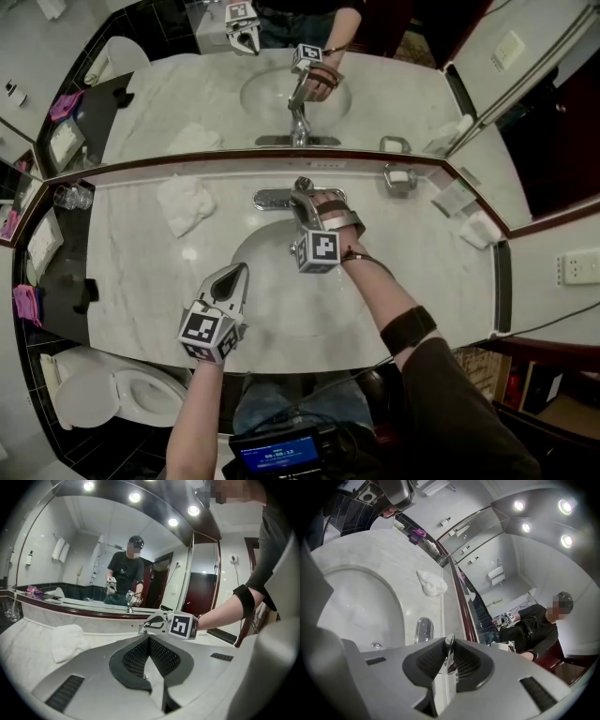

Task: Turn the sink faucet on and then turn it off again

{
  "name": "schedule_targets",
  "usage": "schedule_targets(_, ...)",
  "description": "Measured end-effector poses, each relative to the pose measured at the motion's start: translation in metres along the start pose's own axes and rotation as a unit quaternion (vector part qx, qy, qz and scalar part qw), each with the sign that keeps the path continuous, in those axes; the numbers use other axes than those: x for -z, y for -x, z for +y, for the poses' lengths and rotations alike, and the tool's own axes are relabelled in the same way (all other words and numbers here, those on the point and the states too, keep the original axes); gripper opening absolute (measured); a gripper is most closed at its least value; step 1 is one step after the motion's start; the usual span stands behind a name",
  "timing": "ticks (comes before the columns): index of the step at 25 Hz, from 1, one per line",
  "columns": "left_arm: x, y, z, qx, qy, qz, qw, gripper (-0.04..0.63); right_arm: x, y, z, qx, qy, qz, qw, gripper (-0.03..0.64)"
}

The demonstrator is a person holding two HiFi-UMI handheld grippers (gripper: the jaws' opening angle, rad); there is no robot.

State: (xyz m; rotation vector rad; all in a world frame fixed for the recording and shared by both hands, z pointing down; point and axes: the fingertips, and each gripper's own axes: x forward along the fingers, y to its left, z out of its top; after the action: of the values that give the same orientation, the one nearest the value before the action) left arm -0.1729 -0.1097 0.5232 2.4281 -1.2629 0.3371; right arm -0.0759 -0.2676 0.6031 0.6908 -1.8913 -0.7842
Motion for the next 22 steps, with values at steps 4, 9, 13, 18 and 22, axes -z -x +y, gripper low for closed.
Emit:
schedule_targets(4,0.002,-0.002,0.0,0.001,0.001,-0.002,1.0,0.0,-0.005,0.002,0.011,0.009,0.033,-0.006,0.999,0.067)
schedule_targets(9,0.001,-0.007,-0.001,0.003,0.001,0.003,1.0,0.0,-0.006,0.002,0.013,0.024,0.058,-0.007,0.998,0.067)
schedule_targets(13,0.004,-0.01,-0.001,0.004,0.002,0.004,1.0,0.0,-0.004,0.001,0.019,0.034,0.076,-0.008,0.996,0.067)
schedule_targets(18,0.004,-0.011,0.003,0.001,0.005,0.005,1.0,0.0,-0.006,0.002,0.025,0.039,0.093,-0.013,0.995,0.069)
schedule_targets(22,0.004,-0.013,0.006,0.0,0.007,0.003,1.0,0.0,-0.005,0.001,0.033,0.042,0.122,-0.014,0.992,0.071)
